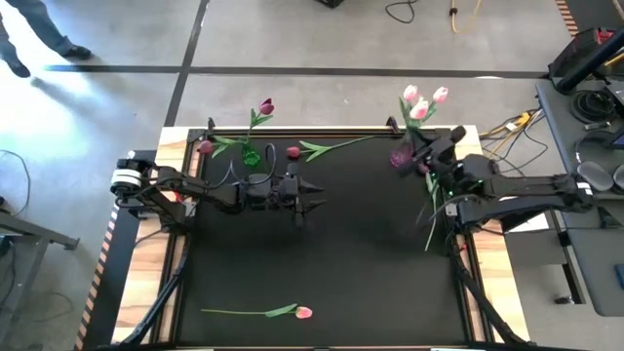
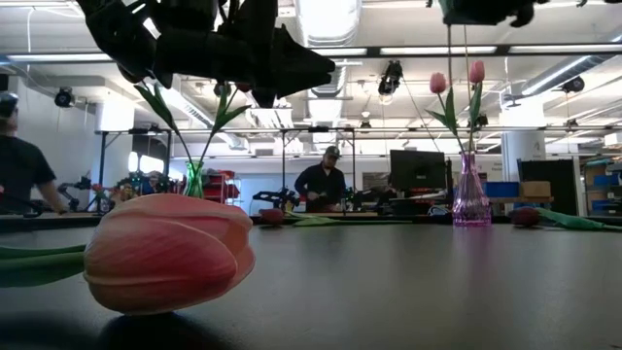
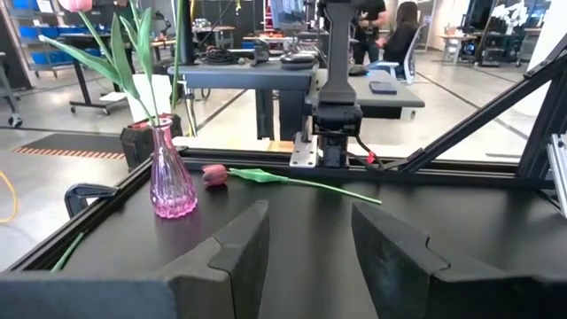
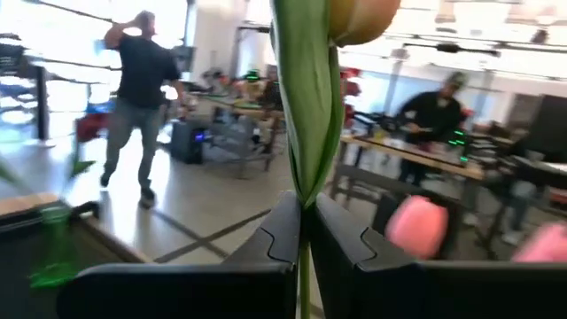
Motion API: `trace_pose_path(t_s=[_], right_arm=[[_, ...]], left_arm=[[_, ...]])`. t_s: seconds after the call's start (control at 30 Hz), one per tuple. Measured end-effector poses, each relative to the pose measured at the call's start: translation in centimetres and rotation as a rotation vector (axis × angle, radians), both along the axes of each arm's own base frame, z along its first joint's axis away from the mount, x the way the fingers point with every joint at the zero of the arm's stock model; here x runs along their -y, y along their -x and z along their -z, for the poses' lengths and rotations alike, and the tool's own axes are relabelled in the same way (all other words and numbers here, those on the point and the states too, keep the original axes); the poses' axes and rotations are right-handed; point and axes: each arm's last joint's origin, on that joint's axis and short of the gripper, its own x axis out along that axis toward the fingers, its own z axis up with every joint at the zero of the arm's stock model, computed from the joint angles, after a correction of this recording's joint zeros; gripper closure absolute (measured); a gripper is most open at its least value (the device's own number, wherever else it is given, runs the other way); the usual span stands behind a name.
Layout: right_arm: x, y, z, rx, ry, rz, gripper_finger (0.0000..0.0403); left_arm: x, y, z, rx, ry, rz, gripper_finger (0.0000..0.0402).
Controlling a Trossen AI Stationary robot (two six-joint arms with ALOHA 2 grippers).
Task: Sort flowers into vase by color
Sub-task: Put the pink flower into the violet vase
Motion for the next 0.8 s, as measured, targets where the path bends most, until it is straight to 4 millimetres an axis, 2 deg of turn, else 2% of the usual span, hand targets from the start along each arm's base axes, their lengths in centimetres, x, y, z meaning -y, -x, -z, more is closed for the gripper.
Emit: trace_pose_path(t_s=[0.2, 0.43, 0.8], right_arm=[[1.9, 1.6, 1.2, -0.006, 0.008, 0.124, 0.039], [3.8, 2.0, 2.3, 0.005, 0.008, 0.161, 0.039], [4.9, 2.2, 3.4, 0.058, -0.031, 0.201, 0.039]], left_arm=[[0.0, 0.0, 0.0, 0.001, 0.0, 0.0, 0.0254], [0.0, 0.0, 0.0, 0.004, 0.0, -0.001, 0.0254], [0.0, 0.0, 0.0, 0.002, -0.001, -0.002, 0.0254]])
